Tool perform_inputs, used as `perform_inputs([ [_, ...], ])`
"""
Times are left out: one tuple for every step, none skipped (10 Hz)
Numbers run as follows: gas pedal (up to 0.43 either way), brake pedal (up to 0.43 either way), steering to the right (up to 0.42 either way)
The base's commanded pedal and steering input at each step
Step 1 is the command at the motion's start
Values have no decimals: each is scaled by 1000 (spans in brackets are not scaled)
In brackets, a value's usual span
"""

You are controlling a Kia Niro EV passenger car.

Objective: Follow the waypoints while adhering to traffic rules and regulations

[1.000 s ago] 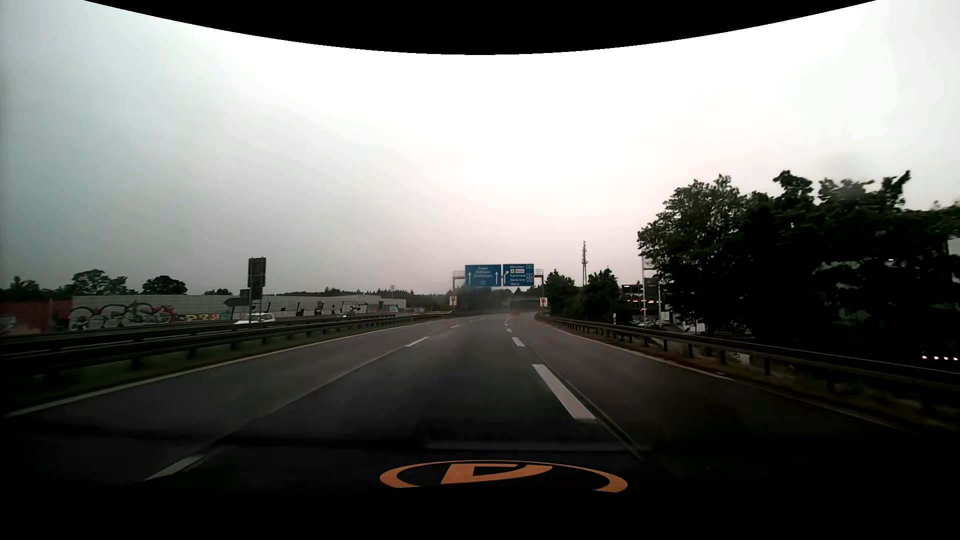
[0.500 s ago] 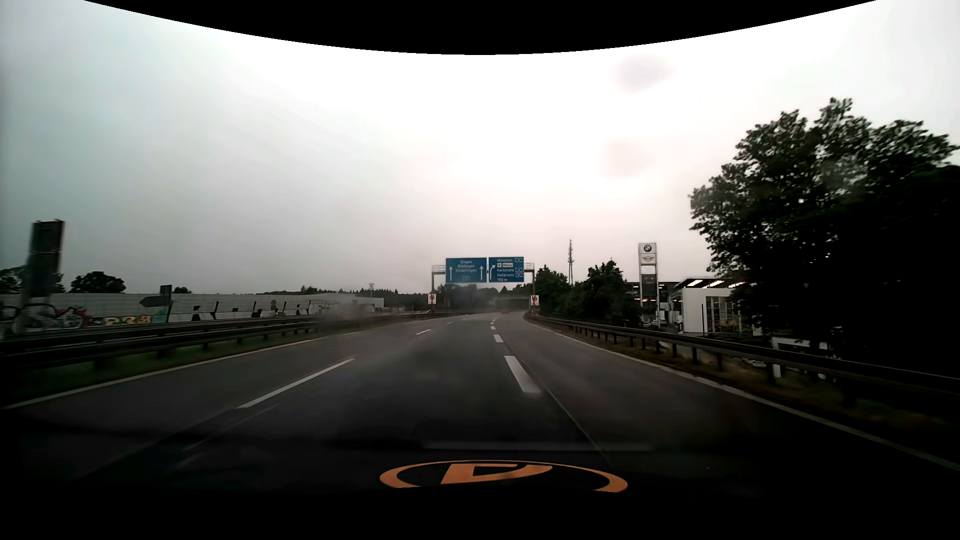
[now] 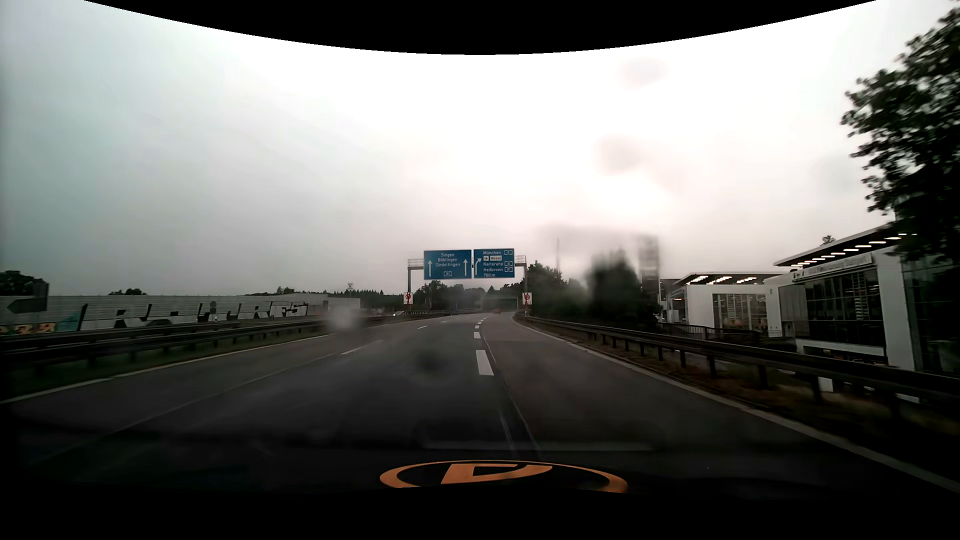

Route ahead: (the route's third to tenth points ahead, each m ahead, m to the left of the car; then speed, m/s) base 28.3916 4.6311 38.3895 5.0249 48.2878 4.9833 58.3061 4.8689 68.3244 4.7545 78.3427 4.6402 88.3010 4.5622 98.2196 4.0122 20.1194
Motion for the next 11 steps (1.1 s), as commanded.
perform_inputs([
  [150, 0, 8],
  [150, 0, 6],
  [138, 0, 4],
  [138, 0, 3],
  [138, 0, 2],
  [138, 0, 0],
  [138, 0, -1],
  [138, 0, -1],
  [138, 0, -1],
  [138, 0, -1],
  [138, 0, -1],
])
